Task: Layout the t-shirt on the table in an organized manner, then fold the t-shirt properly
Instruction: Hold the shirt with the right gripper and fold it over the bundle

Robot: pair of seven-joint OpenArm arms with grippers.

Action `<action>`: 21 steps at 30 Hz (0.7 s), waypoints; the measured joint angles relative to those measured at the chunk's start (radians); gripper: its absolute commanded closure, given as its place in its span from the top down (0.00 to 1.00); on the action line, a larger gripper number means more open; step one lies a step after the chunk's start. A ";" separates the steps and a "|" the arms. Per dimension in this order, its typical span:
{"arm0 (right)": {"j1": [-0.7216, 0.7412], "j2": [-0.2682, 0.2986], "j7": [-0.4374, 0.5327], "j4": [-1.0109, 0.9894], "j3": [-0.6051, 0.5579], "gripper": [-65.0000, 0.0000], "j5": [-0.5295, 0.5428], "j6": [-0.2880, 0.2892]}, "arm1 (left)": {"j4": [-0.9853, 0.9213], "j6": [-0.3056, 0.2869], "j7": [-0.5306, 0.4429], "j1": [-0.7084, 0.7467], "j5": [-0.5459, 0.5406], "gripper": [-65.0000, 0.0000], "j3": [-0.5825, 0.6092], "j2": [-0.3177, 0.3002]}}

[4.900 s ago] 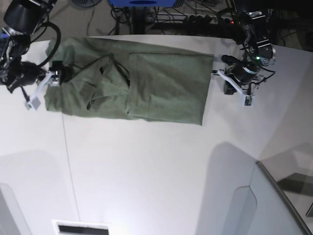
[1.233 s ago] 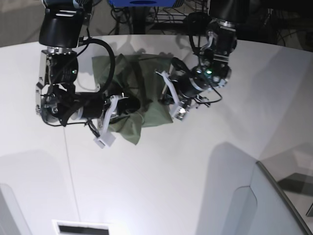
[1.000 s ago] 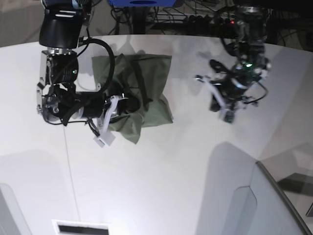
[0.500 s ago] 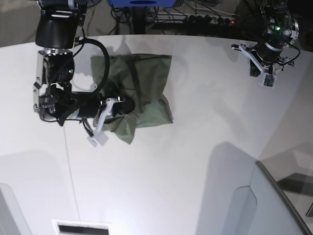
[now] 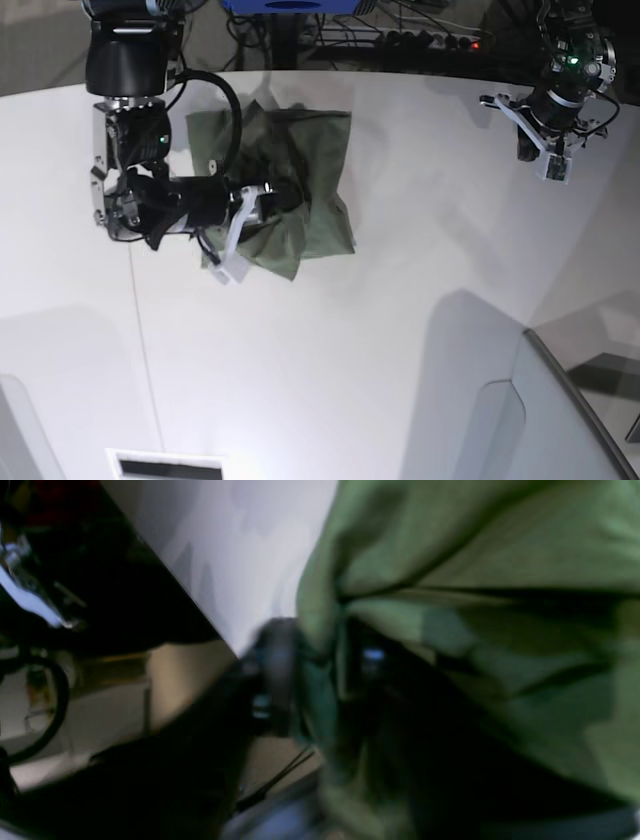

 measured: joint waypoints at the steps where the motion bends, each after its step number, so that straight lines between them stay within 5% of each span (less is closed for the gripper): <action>1: -0.002 -0.002 0.001 -0.002 0.000 0.45 0.000 0.000 | 0.000 -0.002 0.001 0.000 0.000 0.00 -0.002 0.000; 6: 0.005 -0.003 0.002 0.000 -0.049 0.64 0.004 0.000 | -0.004 -0.002 0.002 -0.004 0.001 0.00 -0.014 -0.001; 15: 0.019 -0.014 -0.010 0.064 -0.179 0.64 -0.003 -0.002 | -0.024 -0.002 0.000 -0.045 0.000 0.00 -0.014 -0.003; 19: 0.001 0.022 -0.011 0.293 -0.091 0.64 0.027 -0.003 | -0.064 -0.002 0.001 -0.056 -0.002 0.00 -0.011 -0.003; 21: 0.001 0.040 -0.049 0.315 -0.002 0.63 0.011 -0.071 | -0.072 -0.001 0.006 -0.053 0.003 0.00 -0.014 -0.003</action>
